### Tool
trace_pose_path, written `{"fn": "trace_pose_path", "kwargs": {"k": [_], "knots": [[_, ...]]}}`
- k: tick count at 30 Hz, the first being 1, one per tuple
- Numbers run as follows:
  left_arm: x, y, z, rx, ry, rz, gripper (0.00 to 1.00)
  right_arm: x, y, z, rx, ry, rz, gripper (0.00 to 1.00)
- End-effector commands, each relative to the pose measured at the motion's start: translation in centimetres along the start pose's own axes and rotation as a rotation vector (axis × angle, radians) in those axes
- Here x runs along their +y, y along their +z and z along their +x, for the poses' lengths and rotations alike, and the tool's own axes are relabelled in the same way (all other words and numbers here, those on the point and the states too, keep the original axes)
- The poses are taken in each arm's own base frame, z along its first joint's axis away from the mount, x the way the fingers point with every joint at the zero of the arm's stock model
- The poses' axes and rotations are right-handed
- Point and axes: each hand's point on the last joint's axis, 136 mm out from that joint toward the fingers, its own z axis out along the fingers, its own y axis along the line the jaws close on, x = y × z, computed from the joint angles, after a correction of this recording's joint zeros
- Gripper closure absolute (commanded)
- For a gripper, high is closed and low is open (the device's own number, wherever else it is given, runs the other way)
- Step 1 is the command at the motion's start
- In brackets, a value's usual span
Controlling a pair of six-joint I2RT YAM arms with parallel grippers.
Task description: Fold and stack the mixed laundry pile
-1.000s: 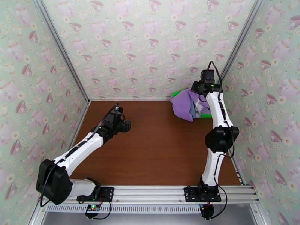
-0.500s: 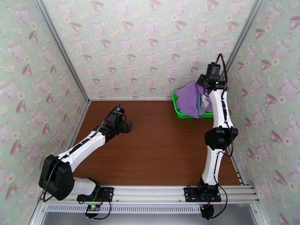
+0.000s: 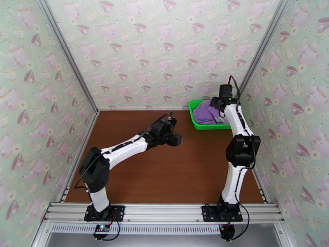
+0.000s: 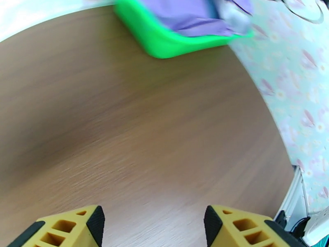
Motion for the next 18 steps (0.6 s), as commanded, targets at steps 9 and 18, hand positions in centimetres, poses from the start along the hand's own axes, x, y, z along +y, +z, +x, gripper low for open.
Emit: {"fn": "trace_pose_path", "kwargs": {"k": [9,18], "knots": [[3.1,-4.0,-1.2,-0.046,-0.055,-0.08,0.31,-2.0,-6.7,7.0,0.17,-0.014,-0.031,0.34],[5.3,-6.4,-0.7,-0.063,-0.069,-0.139,0.31,-1.5,-1.5,10.8,0.26,-0.063,-0.037,0.39]]}}
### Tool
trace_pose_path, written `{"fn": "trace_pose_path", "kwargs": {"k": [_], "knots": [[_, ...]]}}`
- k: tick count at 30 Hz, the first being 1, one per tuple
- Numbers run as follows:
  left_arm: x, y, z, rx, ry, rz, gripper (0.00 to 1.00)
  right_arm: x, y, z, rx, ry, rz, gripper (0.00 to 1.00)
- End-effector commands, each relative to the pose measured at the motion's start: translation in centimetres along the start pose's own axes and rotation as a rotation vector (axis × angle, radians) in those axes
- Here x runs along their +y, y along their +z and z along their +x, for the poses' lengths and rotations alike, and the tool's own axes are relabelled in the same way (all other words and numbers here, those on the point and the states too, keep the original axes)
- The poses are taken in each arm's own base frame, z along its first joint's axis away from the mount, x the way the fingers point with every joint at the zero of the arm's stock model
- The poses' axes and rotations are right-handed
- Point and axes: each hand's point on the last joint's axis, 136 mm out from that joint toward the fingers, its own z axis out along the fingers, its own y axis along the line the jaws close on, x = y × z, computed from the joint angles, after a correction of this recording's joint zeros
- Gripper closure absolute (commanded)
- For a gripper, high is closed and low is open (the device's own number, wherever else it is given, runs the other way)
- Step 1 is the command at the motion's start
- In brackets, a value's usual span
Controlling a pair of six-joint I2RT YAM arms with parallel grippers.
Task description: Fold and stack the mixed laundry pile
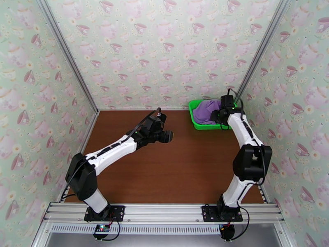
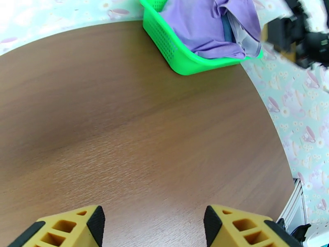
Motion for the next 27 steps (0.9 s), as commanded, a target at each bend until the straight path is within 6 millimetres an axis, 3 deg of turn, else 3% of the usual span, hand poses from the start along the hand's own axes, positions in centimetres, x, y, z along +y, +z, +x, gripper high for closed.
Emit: {"fn": "trace_pose_path", "kwargs": {"k": [1,12,27], "knots": [[1.1,-0.7,0.6,0.006,-0.008,-0.041,0.31,0.3,1.8,-0.1,0.002,-0.025,-0.013,0.38],[1.8,-0.3,0.8,0.016,-0.007,-0.065,0.31,1.8,5.8,0.0,0.03,-0.035,-0.068,0.47],[1.9,-0.3,0.8,0.017,-0.005,-0.065,0.31,2.0,4.3,-1.8,-0.024,-0.041,-0.079,0.52]]}}
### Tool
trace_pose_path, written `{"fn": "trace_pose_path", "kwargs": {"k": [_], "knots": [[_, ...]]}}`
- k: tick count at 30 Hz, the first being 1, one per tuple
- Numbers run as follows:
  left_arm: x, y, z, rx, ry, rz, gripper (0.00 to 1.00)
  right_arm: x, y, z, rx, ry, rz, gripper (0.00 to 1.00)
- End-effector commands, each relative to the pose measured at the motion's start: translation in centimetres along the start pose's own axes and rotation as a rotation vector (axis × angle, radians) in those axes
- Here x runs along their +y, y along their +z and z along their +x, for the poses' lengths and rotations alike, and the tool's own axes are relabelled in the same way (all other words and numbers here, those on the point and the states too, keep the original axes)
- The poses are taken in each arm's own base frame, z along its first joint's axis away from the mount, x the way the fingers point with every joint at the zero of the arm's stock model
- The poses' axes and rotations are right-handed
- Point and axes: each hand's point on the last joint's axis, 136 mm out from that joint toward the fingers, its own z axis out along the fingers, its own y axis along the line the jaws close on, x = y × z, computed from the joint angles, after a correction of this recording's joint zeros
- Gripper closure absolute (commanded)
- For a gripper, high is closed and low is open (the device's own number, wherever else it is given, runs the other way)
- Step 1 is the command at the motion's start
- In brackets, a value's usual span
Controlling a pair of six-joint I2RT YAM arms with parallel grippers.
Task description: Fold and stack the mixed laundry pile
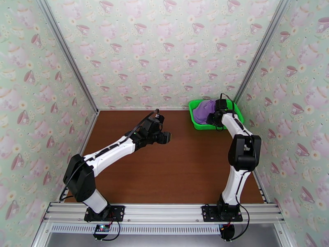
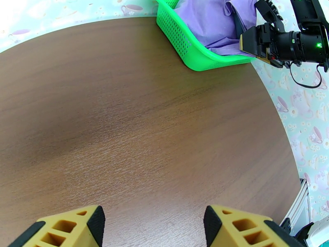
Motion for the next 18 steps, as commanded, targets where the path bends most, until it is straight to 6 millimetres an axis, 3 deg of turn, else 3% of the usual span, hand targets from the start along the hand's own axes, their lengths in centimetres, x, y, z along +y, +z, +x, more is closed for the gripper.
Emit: {"fn": "trace_pose_path", "kwargs": {"k": [1,8,9,14,18], "knots": [[0.6,-0.2,0.1,0.002,-0.001,-0.018,0.31,0.4,-1.5,-2.0,-0.053,-0.005,-0.031,0.53],[0.5,-0.1,0.0,0.003,-0.004,-0.014,0.31,0.6,-1.6,-2.0,-0.055,-0.004,-0.038,0.61],[0.5,-0.1,0.1,0.002,-0.003,-0.014,0.31,0.6,-1.6,-1.9,-0.051,-0.004,-0.04,0.64],[0.5,-0.1,0.1,0.004,-0.005,-0.013,0.31,0.9,-1.5,-1.8,-0.04,-0.005,-0.058,0.99],[0.5,0.0,0.2,0.007,-0.005,-0.015,0.31,1.8,-3.3,-2.8,-0.071,0.007,-0.111,1.0]]}}
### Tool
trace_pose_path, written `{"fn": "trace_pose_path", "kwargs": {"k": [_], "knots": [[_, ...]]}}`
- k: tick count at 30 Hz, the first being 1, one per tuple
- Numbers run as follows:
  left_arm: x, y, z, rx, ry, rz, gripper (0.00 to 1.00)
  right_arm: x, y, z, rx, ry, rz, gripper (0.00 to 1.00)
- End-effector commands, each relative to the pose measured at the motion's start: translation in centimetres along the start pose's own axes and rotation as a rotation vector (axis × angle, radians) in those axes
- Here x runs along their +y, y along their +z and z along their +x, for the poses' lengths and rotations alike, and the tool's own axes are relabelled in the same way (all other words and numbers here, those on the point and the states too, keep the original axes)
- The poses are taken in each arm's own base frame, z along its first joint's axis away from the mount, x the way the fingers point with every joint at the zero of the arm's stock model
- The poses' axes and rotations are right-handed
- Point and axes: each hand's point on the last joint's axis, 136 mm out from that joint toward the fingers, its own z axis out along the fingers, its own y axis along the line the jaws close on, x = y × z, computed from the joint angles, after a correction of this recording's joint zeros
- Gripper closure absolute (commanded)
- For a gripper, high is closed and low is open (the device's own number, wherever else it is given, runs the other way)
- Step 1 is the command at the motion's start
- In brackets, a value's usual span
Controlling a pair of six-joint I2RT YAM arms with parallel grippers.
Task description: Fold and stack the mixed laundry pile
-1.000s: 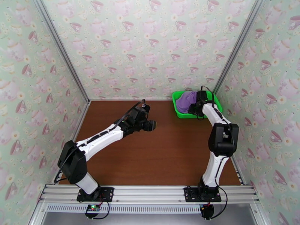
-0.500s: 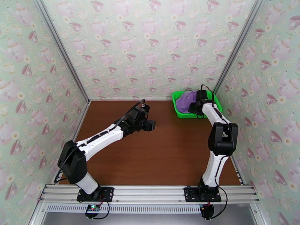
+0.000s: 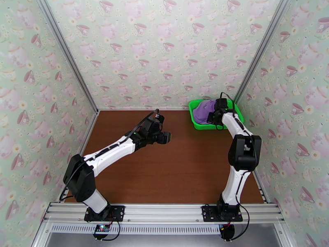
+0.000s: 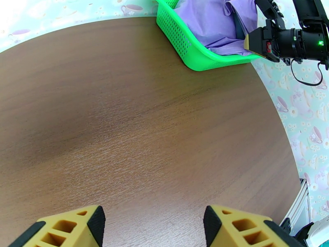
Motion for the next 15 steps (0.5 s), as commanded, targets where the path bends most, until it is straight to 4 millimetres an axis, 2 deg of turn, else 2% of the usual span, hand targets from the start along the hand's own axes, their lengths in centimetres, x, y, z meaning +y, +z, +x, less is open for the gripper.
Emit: {"fn": "trace_pose_path", "kwargs": {"k": [1,3,6,10,14,15], "knots": [[0.5,-0.1,0.1,0.004,-0.004,-0.017,0.31,1.5,-3.9,-2.9,-0.087,0.013,-0.086,1.0],[0.6,0.0,0.1,0.006,-0.004,-0.02,0.31,2.5,-6.1,-4.3,-0.135,0.025,-0.137,1.0],[0.7,0.0,0.1,0.008,-0.003,-0.026,0.31,4.0,-10.9,-7.3,-0.248,0.05,-0.225,1.0],[1.2,-0.1,0.2,0.012,0.008,-0.05,0.31,5.9,-19.0,-12.7,-0.452,0.075,-0.341,1.0],[2.0,-0.4,0.3,0.011,0.014,-0.091,0.31,6.8,-27.1,-17.6,-0.673,0.105,-0.421,1.0],[2.2,-0.4,0.3,0.013,0.016,-0.098,0.31,7.0,-28.6,-18.4,-0.716,0.109,-0.435,1.0]]}}
